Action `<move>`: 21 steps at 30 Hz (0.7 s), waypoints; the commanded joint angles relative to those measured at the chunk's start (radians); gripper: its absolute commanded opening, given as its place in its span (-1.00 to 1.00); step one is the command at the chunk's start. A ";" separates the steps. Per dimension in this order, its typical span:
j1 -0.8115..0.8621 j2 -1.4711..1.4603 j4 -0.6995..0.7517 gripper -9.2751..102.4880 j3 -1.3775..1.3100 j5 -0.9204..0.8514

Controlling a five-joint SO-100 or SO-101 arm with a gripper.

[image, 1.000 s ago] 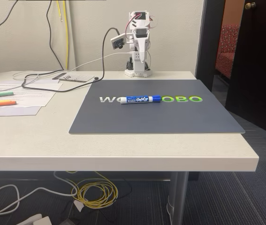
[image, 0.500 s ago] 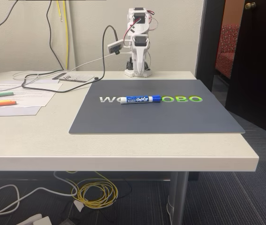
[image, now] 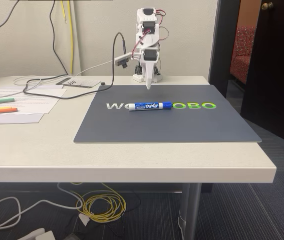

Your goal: Pick up the blue marker.

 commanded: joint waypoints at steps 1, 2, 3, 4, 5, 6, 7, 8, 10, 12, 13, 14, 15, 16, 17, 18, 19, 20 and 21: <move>0.000 -0.017 0.005 -0.83 -0.064 -0.008; 0.000 -0.040 0.034 -0.83 -0.097 -0.008; 0.000 -0.067 0.075 -0.83 -0.137 -0.008; 0.000 -0.092 0.114 -0.83 -0.176 -0.005; 0.000 -0.115 0.143 -0.83 -0.210 -0.002; 0.002 -0.135 0.167 -0.83 -0.239 -0.002; 0.002 -0.152 0.187 -0.83 -0.265 0.003; 0.002 -0.169 0.202 -0.82 -0.287 0.009; 0.002 -0.179 0.202 -0.77 -0.296 0.021; -0.002 -0.196 0.204 -0.70 -0.307 0.028; -0.002 -0.209 0.209 -0.69 -0.318 0.031; -0.005 -0.219 0.212 -0.69 -0.330 0.035; -0.006 -0.233 0.221 -0.69 -0.348 0.037; -0.008 -0.249 0.235 -0.69 -0.368 0.040; -0.008 -0.262 0.249 -0.68 -0.390 0.043; -0.009 -0.279 0.265 -0.67 -0.411 0.044; -0.009 -0.298 0.287 -0.67 -0.436 0.046; -0.009 -0.314 0.304 -0.66 -0.459 0.046; -0.009 -0.327 0.311 -0.66 -0.471 0.048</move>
